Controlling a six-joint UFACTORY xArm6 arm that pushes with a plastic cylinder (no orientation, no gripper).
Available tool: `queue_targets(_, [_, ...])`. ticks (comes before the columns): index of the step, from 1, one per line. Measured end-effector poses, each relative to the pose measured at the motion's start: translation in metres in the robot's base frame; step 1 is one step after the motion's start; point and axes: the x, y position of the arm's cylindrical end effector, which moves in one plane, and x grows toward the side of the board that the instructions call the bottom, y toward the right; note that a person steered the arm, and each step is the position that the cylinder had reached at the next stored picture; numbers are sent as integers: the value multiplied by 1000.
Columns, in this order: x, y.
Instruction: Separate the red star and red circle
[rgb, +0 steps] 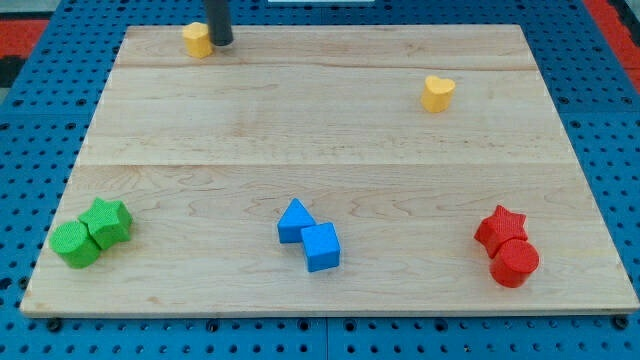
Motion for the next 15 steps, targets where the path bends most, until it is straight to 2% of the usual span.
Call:
queue_targets(1, [9, 49])
queue_targets(2, [50, 89])
queue_targets(3, [68, 89])
queue_targets(6, [76, 89])
queue_targets(7, [98, 92])
queue_targets(9, [197, 140])
queue_targets(10, [225, 188])
queue_targets(12, [239, 388])
queue_targets(13, [306, 450])
queue_targets(14, [375, 446])
queue_targets(15, [377, 414])
